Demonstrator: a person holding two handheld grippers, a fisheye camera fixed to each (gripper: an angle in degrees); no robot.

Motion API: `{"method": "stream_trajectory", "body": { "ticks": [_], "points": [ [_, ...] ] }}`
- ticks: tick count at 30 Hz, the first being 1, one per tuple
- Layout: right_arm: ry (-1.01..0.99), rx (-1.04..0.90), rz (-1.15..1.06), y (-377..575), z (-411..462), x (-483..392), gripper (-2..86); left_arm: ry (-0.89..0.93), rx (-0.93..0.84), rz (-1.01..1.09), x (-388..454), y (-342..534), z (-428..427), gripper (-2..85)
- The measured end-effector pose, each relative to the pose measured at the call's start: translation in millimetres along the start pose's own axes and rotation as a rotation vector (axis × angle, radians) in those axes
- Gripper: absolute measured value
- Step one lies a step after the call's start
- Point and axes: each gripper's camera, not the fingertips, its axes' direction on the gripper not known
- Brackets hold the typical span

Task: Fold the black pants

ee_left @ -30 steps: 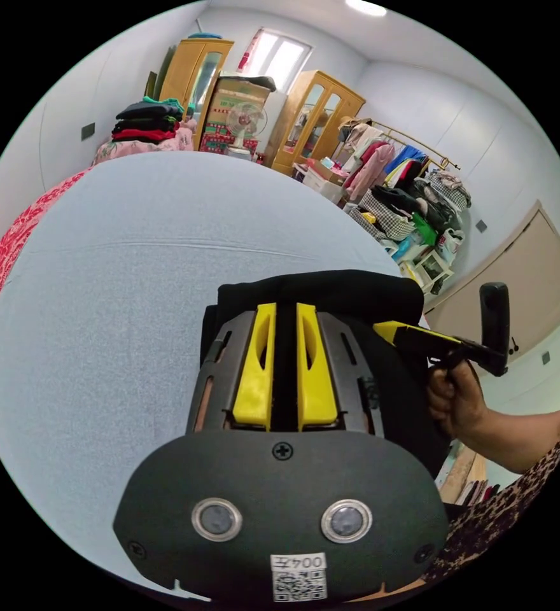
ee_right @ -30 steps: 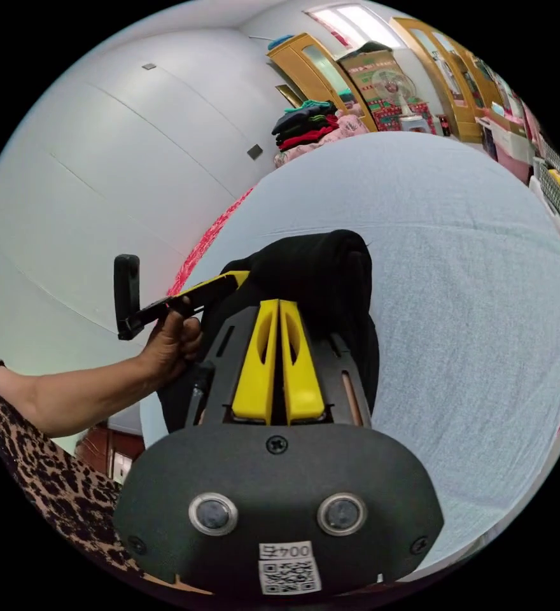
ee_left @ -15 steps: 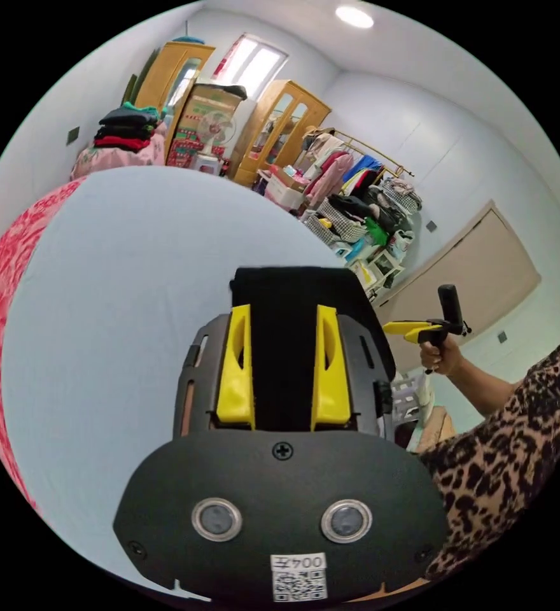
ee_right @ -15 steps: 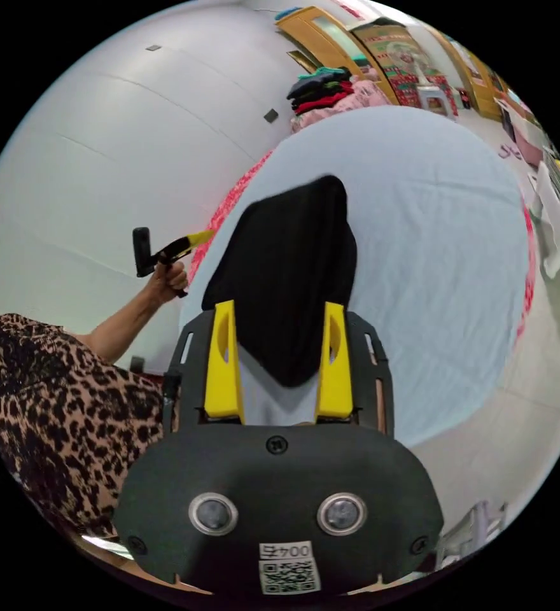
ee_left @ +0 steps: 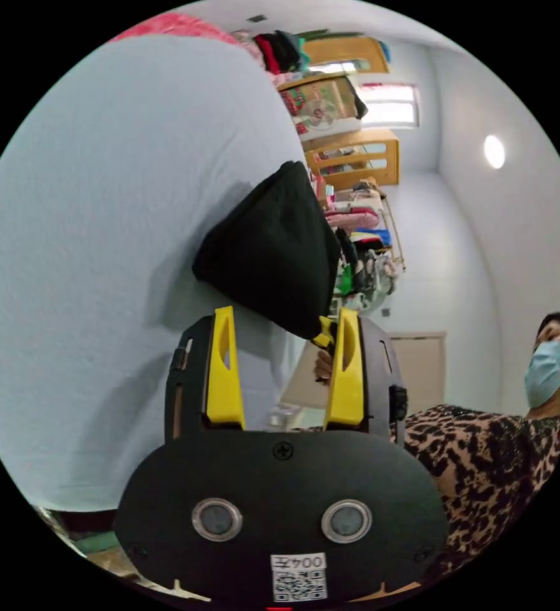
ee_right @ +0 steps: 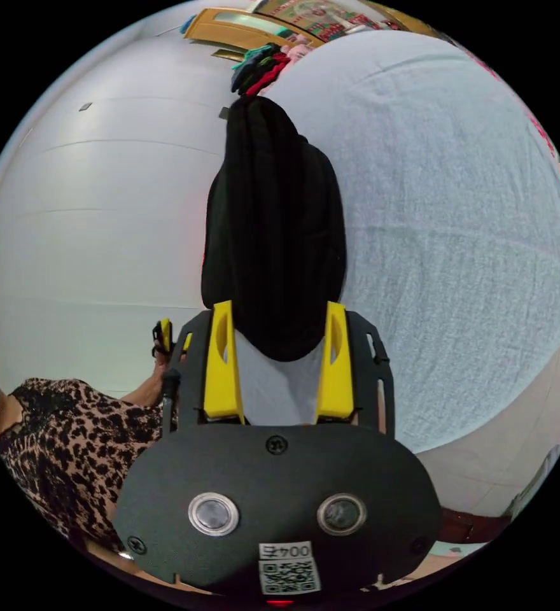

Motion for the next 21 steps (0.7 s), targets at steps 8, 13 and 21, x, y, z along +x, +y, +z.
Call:
{"method": "stream_trajectory", "body": {
  "ticks": [8, 13, 21],
  "points": [
    [0.019, -0.076, 0.045, -29.9, 3.3, -47.5, 13.3, 0.232, -0.001, -0.222, -30.1, -24.7, 88.4, 31.5],
    [-0.009, -0.112, 0.037, -39.1, 11.2, -45.8, 15.5, 0.375, 0.049, -0.326, -52.3, -69.3, 145.8, 27.7],
    [-0.217, -0.021, 0.246, -44.0, -10.1, 53.7, 32.6, 0.307, 0.007, -0.319, -34.5, -88.8, 159.4, 18.5]
  ]
}}
